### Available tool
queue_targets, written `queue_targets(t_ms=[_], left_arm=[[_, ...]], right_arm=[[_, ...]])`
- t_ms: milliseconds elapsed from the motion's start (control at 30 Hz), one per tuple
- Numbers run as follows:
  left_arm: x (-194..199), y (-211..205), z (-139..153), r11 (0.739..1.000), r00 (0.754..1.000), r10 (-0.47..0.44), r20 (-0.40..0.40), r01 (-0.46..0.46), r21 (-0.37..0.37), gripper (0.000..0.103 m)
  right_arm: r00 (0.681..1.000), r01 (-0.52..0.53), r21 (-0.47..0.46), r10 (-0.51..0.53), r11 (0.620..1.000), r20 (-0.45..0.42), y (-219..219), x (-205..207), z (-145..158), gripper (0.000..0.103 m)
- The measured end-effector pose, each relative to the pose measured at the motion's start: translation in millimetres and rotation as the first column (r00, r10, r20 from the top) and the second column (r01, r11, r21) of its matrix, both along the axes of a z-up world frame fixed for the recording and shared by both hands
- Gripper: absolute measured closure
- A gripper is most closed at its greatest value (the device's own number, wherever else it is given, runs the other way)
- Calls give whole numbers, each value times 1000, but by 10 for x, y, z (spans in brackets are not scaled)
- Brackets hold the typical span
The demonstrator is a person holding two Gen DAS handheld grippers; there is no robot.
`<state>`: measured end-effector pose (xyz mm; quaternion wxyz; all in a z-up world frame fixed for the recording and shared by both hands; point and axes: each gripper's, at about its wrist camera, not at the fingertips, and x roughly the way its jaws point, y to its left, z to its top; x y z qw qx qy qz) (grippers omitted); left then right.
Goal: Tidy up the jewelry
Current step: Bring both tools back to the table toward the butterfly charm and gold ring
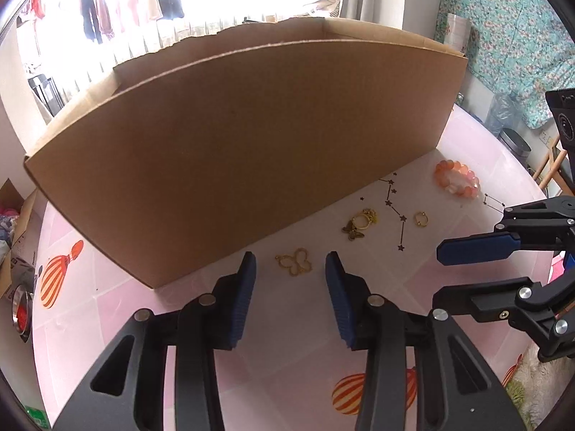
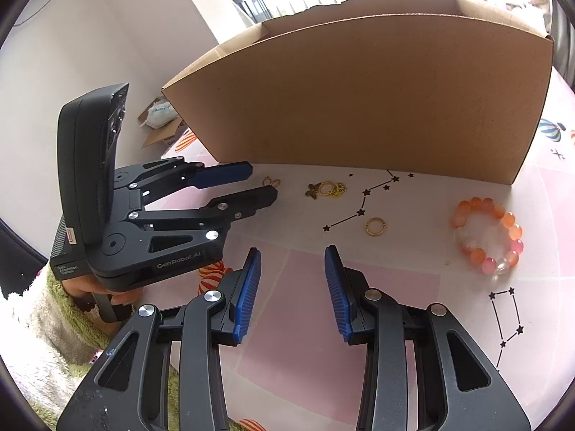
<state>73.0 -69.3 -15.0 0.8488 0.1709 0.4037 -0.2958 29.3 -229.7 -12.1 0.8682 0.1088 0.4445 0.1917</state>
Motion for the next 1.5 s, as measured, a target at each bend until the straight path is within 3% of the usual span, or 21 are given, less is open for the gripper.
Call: queue_targets(t_ms=[167, 300, 567, 1133, 1500], left_arm=[[73, 10, -29, 999, 1000, -16, -24, 15, -33, 75], [93, 27, -27, 999, 999, -21, -32, 20, -40, 87], [24, 20, -26, 999, 999, -29, -17, 29, -23, 92], [-524, 256, 34, 999, 998, 36, -49, -36, -5, 92], [-602, 444, 45, 992, 994, 91, -54, -95, -80, 92]], right_arm=[[1000, -2, 11, 2, 1000, -10, -20, 19, -35, 67], [1000, 3, 23, -2, 1000, -14, -39, 38, -35, 67], [1000, 11, 30, -11, 999, -14, -120, -18, -37, 67], [999, 36, 22, -36, 999, -2, -146, -160, 37, 67], [998, 56, -5, -56, 998, -32, -111, -196, 37, 61]])
